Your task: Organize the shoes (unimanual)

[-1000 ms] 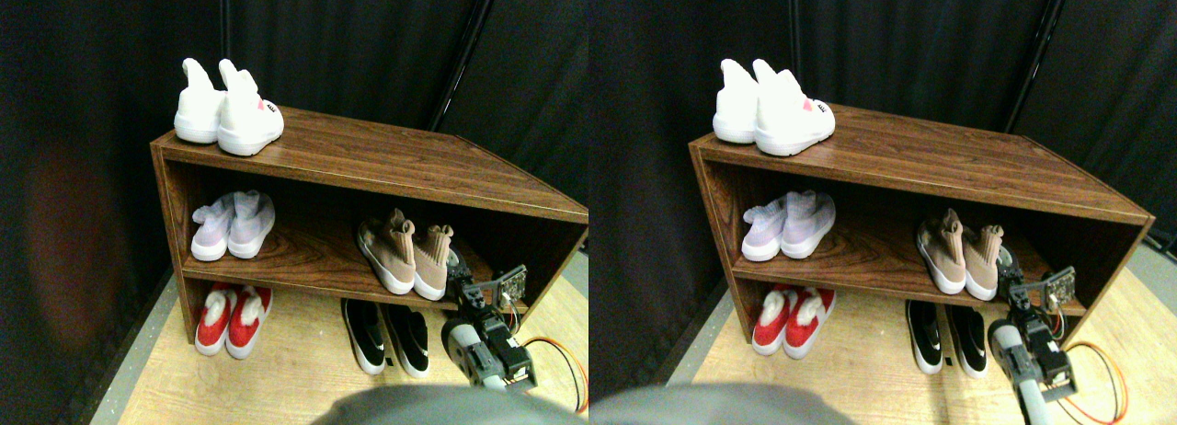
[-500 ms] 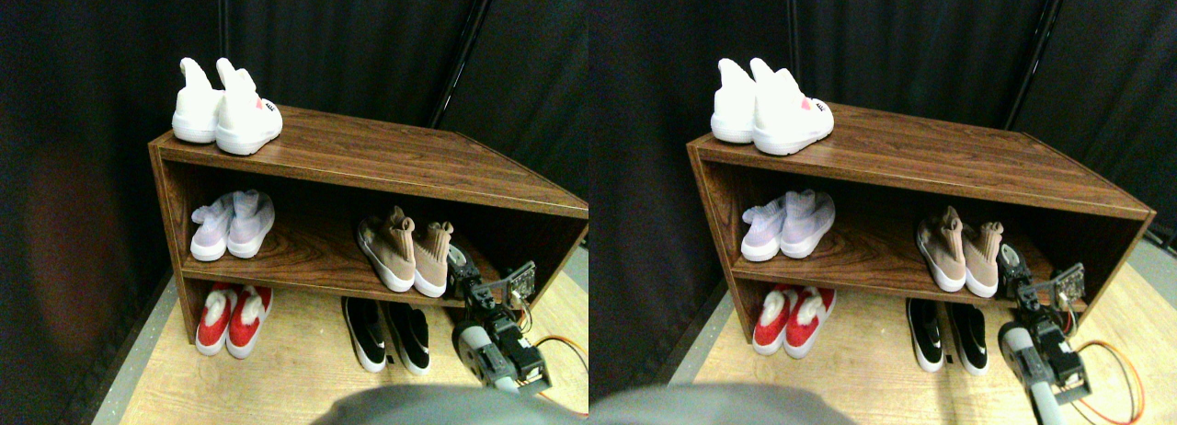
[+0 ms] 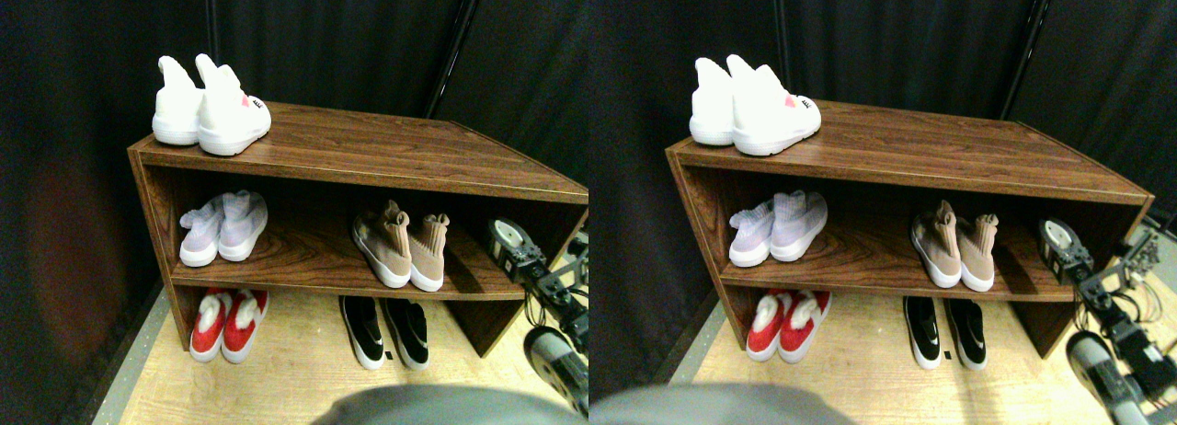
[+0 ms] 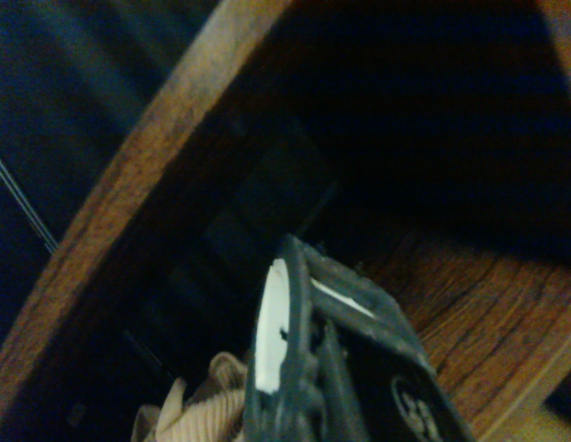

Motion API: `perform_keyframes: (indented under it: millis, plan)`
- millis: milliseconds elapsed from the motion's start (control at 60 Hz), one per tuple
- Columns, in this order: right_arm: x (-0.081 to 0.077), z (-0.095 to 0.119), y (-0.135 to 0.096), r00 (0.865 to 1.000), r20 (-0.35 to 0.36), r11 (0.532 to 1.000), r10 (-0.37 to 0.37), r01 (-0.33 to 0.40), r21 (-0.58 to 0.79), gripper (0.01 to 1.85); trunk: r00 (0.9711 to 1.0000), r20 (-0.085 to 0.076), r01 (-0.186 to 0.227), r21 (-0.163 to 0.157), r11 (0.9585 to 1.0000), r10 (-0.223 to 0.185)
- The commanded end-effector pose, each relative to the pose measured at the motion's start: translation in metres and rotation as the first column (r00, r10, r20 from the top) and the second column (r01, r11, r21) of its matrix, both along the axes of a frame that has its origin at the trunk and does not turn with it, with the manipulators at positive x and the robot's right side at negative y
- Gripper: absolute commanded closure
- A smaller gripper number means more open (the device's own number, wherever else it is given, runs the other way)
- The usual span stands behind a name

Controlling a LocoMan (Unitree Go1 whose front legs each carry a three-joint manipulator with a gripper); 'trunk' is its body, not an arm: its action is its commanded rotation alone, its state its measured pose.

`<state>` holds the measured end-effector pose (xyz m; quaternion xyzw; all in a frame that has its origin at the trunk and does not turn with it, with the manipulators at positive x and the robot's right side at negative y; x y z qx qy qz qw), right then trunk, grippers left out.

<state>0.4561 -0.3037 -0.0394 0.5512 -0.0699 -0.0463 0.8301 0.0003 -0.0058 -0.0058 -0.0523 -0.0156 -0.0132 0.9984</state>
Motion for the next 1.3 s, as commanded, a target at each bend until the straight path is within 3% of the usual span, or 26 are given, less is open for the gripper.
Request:
perform_keyframes:
  millis: [17, 83, 100, 183, 200, 233, 350, 367, 550, 633, 733, 883, 1050, 1300]
  plan:
    - [-0.011, 0.011, 0.0, 0.998, 0.057, 0.998, 0.04, -0.037, -0.057, 1.8, 1.0, 0.005, 0.008, -0.025, 0.9997, -0.008]
    - [-0.019, 0.012, -0.004, 0.997, 0.064, 0.996, 0.048, -0.043, -0.08, 1.8, 1.0, 0.005, 0.008, -0.025, 0.9997, -0.008]
    - [-0.022, 0.012, -0.005, 0.997, 0.066, 0.996, 0.048, -0.042, -0.08, 1.8, 0.9999, -0.003, 0.01, -0.023, 0.9997, -0.01]
    - [-0.034, 0.011, -0.008, 0.994, 0.082, 0.995, 0.078, -0.073, -0.062, 1.8, 0.9999, -0.003, 0.01, -0.023, 0.9997, -0.01]
    - [-0.037, 0.01, -0.009, 0.992, 0.083, 0.994, 0.09, -0.084, -0.065, 1.8, 0.9999, -0.013, 0.011, -0.023, 0.9997, -0.011]
    - [-0.043, 0.009, -0.01, 0.991, 0.09, 0.994, 0.099, -0.094, -0.056, 1.8, 0.9999, -0.013, 0.011, -0.023, 0.9997, -0.011]
    - [-0.043, 0.009, -0.01, 0.991, 0.09, 0.994, 0.099, -0.094, -0.056, 1.8, 0.9999, -0.013, 0.011, -0.023, 0.9997, -0.011]
    - [-0.072, 0.001, -0.009, 0.987, 0.117, 0.989, 0.113, -0.101, -0.104, 1.8, 0.9996, -0.027, 0.012, -0.018, 0.9998, -0.013]
    - [-0.091, -0.018, -0.007, 0.985, 0.134, 0.992, 0.112, -0.102, -0.079, 1.8, 0.9986, -0.05, 0.016, -0.008, 0.9998, -0.016]
    - [-0.098, -0.029, -0.005, 0.981, 0.123, 0.987, 0.148, -0.139, -0.084, 1.8, 0.9977, -0.065, 0.021, -0.005, 0.9998, -0.021]
    - [-0.098, -0.042, -0.005, 0.982, 0.09, 0.985, 0.169, -0.164, -0.052, 1.8, 0.9964, -0.083, 0.019, -0.007, 0.9998, -0.019]
    - [-0.095, -0.068, -0.002, 0.992, 0.048, 0.99, 0.117, -0.12, 0.075, 1.8, 0.9935, -0.112, 0.015, -0.01, 0.9998, -0.016]
    - [-0.084, -0.1, 0.002, 0.994, 0.002, 0.983, 0.108, -0.107, 0.149, 1.8, 0.9902, -0.139, 0.01, -0.012, 0.9999, -0.012]
    - [-0.057, -0.137, 0.005, 0.993, -0.096, 0.979, 0.067, -0.047, 0.197, 1.8, 0.9883, -0.153, 0.002, -0.012, 0.9999, -0.003]
